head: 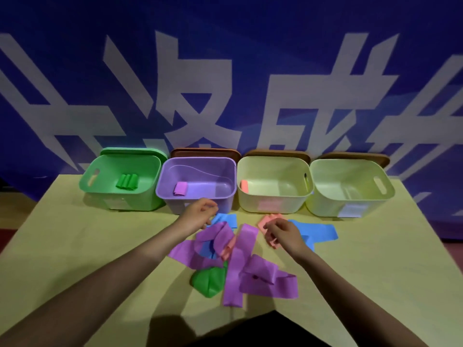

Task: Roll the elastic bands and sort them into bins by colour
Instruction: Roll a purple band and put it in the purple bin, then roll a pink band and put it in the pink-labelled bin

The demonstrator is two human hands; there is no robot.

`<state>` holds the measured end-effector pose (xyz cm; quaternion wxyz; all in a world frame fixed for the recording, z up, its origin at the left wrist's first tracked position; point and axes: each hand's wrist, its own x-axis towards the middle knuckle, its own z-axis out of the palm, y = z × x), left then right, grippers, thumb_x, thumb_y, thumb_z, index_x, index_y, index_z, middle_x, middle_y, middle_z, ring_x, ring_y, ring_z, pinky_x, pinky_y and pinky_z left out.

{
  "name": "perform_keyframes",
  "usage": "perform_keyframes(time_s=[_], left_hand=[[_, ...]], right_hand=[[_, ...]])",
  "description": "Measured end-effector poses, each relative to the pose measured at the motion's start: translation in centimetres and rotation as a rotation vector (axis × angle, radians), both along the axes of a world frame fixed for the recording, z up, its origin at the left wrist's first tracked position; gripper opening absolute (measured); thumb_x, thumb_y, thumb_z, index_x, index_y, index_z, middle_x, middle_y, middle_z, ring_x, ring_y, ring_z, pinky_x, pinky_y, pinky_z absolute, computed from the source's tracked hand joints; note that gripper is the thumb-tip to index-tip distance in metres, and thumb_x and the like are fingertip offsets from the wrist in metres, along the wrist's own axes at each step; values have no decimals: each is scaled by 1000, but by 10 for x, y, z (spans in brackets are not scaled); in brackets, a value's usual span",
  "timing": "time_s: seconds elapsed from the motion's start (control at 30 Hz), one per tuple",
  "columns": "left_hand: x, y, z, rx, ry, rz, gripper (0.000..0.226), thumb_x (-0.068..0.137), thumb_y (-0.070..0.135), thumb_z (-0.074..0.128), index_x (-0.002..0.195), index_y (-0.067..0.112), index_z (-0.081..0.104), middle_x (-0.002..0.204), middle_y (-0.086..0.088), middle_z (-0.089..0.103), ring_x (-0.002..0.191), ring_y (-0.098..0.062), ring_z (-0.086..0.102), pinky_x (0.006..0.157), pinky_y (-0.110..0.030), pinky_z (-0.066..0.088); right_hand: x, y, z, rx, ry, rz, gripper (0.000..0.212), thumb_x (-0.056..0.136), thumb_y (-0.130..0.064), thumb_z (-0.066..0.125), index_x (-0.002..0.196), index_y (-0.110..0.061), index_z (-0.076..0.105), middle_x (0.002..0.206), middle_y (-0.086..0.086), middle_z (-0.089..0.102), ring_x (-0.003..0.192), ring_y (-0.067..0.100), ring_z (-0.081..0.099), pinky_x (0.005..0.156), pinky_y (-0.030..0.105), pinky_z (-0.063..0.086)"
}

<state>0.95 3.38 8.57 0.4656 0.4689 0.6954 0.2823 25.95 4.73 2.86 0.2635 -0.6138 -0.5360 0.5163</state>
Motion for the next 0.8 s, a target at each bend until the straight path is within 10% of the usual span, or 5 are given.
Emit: perform_keyframes(time_s=[0.13, 0.3, 0.47, 0.6, 0.8], left_hand=[[39, -11, -35, -76, 31, 9, 8, 95, 12, 52, 91, 16, 58, 70, -2, 54, 56, -13, 49, 47, -17, 39], [87, -9, -71, -159, 0, 24, 22, 95, 9, 50, 75, 18, 55, 64, -3, 49, 50, -11, 42, 42, -17, 34], [122, 21, -81, -139, 103, 24, 10, 95, 17, 52, 99, 17, 60, 83, -6, 57, 60, -17, 51, 40, -13, 35], [140, 43, -98, -157, 196, -4, 18, 91, 17, 56, 105, 12, 67, 105, -17, 68, 99, -34, 63, 69, -29, 44], [143, 50, -142, -277, 267, -15, 17, 89, 15, 56, 84, 12, 72, 92, -14, 71, 98, -30, 66, 84, -31, 53]], right_hand=[[42, -2, -37, -40, -190, 49, 18, 90, -15, 56, 75, -9, 61, 72, 6, 64, 66, 17, 57, 68, 32, 48], [59, 6, -66, -40, -363, 57, 27, 93, -26, 56, 116, -12, 57, 99, 9, 70, 98, 23, 64, 77, 25, 41], [60, 21, -77, 40, -491, 200, 33, 97, -33, 48, 126, -17, 53, 107, 9, 69, 106, 28, 62, 83, 31, 42], [63, 32, -82, 199, -499, 265, 31, 94, -34, 49, 117, -16, 57, 100, 8, 67, 97, 30, 62, 72, 33, 41], [60, 58, -82, 530, -517, 445, 27, 76, -19, 44, 89, -8, 65, 89, 10, 60, 86, 30, 56, 56, 34, 49]])
